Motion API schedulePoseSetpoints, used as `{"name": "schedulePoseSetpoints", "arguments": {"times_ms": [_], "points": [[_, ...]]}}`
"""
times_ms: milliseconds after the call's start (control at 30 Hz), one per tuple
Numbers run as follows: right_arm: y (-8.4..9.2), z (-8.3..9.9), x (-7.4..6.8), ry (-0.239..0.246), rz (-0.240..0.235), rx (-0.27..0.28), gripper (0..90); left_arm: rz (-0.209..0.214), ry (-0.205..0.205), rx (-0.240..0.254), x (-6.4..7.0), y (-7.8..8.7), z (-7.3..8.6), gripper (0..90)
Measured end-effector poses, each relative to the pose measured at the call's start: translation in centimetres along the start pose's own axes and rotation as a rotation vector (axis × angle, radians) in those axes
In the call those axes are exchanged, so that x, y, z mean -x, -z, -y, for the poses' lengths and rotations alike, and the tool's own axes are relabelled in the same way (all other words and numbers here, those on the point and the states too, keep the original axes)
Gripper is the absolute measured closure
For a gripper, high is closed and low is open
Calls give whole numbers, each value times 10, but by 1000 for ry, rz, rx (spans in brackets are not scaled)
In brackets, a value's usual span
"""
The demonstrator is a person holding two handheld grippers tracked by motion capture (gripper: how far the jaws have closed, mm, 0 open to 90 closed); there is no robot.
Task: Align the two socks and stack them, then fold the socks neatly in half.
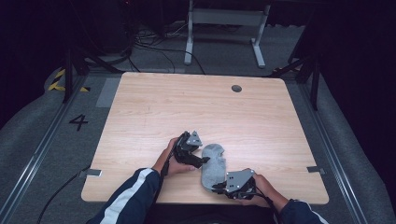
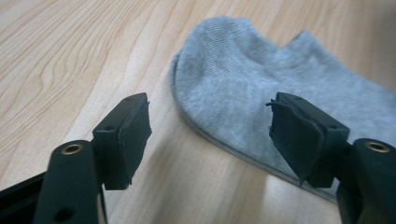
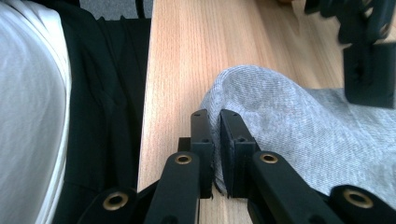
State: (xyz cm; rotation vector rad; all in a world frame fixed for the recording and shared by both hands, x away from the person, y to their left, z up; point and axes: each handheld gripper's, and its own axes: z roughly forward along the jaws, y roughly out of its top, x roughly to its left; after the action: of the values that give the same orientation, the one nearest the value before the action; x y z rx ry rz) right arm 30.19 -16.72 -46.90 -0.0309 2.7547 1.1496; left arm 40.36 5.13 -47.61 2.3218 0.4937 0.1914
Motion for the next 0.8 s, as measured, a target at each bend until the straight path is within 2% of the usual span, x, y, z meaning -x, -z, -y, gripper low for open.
{"name": "schedulePoseSetpoints", "arguments": {"times_ms": [133,267,400,567,600,700,800], "points": [[3,-1,0,-6,6,2,853,27,-14,-10,3,-3,-1,274],[3,0,-1,-9,8,-1,853,29,-21,-18,3,-6,-1,270],[6,-1,-3,-4,21,-2,855,43,-6,-7,2,-7,1,263],[17,-5,-2,1,35,29,856,55,-18,-6,4,-9,-1,263],[19,-5,-2,-1,38,35,856,56,-8,-3,5,-10,-2,260],[25,-5,-1,5,46,45,857,64,-30,-8,6,-13,-5,252],[30,-6,-1,2,56,59,857,65,-29,-10,7,-15,-6,252]]}}
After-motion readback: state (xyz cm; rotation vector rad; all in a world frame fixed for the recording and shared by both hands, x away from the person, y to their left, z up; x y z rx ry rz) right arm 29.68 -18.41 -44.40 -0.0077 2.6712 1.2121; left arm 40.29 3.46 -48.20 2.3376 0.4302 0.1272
